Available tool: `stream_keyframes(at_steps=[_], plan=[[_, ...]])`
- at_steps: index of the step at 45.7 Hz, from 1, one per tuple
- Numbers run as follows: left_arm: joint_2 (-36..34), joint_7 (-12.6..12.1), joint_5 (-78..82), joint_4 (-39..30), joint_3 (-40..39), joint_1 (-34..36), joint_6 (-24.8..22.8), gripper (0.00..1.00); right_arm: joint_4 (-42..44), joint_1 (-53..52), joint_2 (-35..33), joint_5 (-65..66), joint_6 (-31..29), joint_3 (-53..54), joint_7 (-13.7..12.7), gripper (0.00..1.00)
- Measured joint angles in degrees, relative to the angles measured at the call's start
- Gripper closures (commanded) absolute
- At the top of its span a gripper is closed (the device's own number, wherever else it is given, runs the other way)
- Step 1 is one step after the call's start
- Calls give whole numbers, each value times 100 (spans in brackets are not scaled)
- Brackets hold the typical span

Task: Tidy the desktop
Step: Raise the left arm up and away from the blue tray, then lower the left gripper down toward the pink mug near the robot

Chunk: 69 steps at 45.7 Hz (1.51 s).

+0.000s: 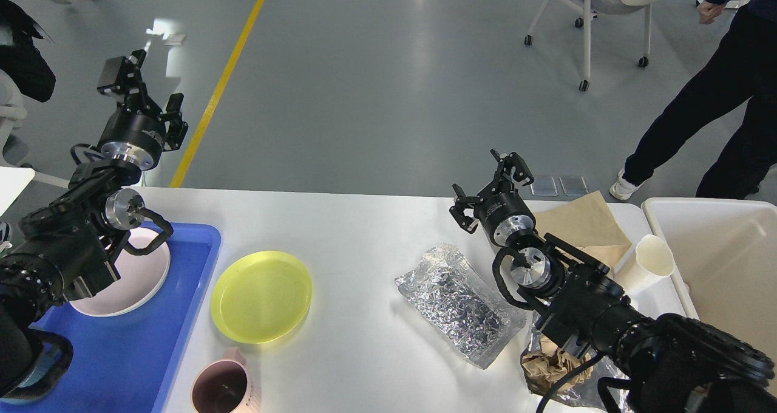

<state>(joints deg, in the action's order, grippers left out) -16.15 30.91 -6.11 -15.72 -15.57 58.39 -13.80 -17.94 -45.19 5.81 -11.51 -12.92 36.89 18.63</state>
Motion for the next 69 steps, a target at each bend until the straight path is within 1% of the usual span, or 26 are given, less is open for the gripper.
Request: stream_keyframes(at_steps=[12, 16, 21, 28, 35, 38, 45, 46, 51, 54, 56, 58, 63, 69], plan=[[192, -7, 50, -4, 3246, 1323, -74, 3, 1, 1, -2, 0, 0, 2, 0, 0], [318, -6, 78, -4, 4003, 1704, -85, 3, 1, 1, -1, 0, 0, 2, 0, 0], [393, -7, 98, -3, 4511, 2039, -88, 3, 1, 1, -1, 0, 0, 2, 0, 0], [430, -6, 101, -1, 4710, 2268, -112, 3, 1, 1, -2, 0, 0, 3, 0, 0], [386, -6, 109, -1, 4984, 2398, -361, 3, 1, 1, -1, 0, 0, 2, 0, 0], [356, -6, 114, -1, 5241, 2483, -535, 3, 1, 1, -1, 0, 0, 2, 0, 0], [338, -6, 118, -10, 6169, 2691, -1067, 3, -2, 1, -1, 0, 0, 2, 0, 0], [342, -6, 119, -18, 6369, 2747, -1227, 3, -2, 1, -1, 0, 0, 2, 0, 0], [347, -6, 120, -57, 6746, 2945, -1776, 3, -2, 1, 0, 0, 0, 2, 0, 0], [347, -6, 119, -402, 6850, 3241, -2196, 3, -2, 1, 5, 0, 0, 0, 0, 0], [339, -6, 119, -700, 6865, 3409, -2306, 3, -2, 1, 7, 0, 0, -1, 0, 0], [333, -6, 114, -1159, 6874, 3619, -2387, 3, -2, 1, 6, 0, 0, -1, 0, 0], [310, -6, 110, -2216, 7040, 3886, -2446, 3, 0, 1, 5, 0, 0, -1, 0, 0], [242, -6, 110, -3410, 7879, 3999, -2452, 3, 0, 1, 2, 0, 0, 1, 0, 0]])
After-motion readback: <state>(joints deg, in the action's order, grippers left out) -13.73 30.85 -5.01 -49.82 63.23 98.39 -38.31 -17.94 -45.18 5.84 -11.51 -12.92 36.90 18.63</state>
